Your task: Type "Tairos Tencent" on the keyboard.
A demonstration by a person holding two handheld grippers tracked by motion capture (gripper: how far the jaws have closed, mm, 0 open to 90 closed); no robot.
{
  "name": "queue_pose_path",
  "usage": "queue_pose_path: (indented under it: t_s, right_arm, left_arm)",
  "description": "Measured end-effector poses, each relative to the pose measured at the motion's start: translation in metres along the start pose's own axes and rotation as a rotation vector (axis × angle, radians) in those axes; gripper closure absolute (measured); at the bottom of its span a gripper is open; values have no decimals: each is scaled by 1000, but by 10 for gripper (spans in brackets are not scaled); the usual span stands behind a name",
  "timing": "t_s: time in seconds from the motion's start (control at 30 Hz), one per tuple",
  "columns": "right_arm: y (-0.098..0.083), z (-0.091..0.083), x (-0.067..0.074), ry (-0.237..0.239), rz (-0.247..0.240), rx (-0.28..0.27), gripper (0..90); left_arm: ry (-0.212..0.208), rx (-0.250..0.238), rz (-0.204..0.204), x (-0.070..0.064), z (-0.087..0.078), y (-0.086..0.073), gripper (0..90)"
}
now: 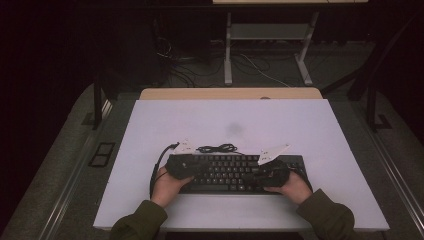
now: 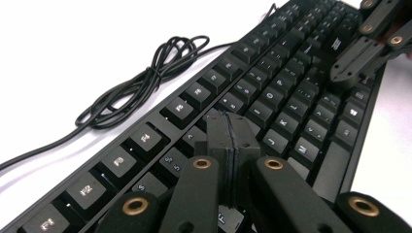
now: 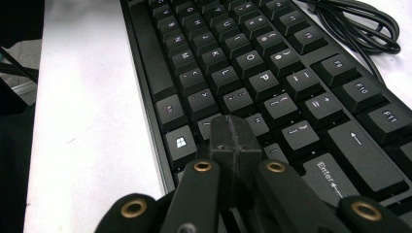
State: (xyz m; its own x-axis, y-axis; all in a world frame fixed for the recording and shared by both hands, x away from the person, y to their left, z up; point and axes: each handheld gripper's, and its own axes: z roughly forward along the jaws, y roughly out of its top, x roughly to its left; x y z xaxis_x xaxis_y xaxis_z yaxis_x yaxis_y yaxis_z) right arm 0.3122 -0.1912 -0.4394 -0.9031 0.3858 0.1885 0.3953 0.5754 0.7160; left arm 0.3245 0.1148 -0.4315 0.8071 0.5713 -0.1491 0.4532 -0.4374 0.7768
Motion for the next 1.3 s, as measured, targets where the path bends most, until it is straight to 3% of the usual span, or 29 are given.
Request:
queue_pose_path:
  t_s: [0.57,0.8,1.07,1.3]
  right_arm:
    - [0,0,0,-1,-3,0,893]
    - [0,0,0,-2,-3,1,893]
    - [0,0,0,-2,-3,0,893]
    - [0,0,1,-4,-4,1,893]
  left_arm:
    - [21,45,-2,-1,6,-3,892]
    - [19,40,-8,0,4,-3,893]
    - [4,0,-25,4,-5,-2,890]
    - [7,-16,-33,5,-12,-5,752]
